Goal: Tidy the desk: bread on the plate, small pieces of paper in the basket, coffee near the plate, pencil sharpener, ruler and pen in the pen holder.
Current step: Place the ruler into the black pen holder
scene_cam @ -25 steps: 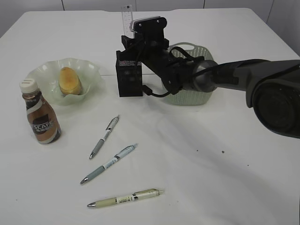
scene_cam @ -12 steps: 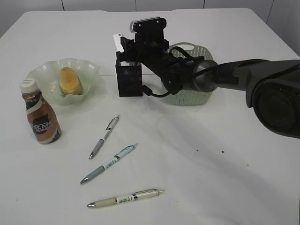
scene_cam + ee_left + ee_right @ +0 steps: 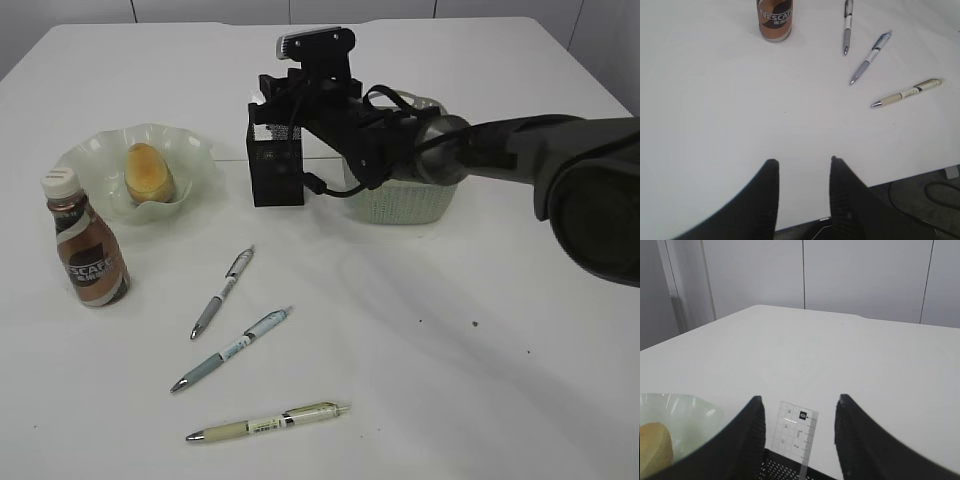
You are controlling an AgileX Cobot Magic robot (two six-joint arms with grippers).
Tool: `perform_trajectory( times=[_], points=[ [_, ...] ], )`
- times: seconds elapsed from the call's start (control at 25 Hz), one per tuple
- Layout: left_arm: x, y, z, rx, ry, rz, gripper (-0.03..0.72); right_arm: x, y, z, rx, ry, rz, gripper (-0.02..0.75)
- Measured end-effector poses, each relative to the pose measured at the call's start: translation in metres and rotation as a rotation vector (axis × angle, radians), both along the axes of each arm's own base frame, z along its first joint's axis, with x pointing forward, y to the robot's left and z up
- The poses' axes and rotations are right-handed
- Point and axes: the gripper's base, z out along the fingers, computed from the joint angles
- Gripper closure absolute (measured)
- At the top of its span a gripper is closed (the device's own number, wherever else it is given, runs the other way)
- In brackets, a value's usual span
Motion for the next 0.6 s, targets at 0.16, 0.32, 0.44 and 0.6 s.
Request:
perform_trajectory(
  times=[0.16,0.32,0.44,0.6],
  points=[
    [0.000,0.000,0.000,0.000,-0.002,0.000,0.435,-0.003,-0.002,0.025,-0.004,0.037,-0.009,0.417],
    [0.000,0.000,0.000,0.000,-0.004,0.001,0.435,-0.009,-0.007,0.052,-0.028,0.135,-0.027,0.418],
    [0.000,0.000,0.000,-0.001,-0.005,0.001,0.435,-0.019,-0.013,0.076,-0.061,0.246,-0.047,0.419],
    [0.001,0.000,0.001,-0.002,-0.020,0.003,0.435,-0.041,-0.023,0.119,-0.080,0.394,-0.066,0.419]
  ],
)
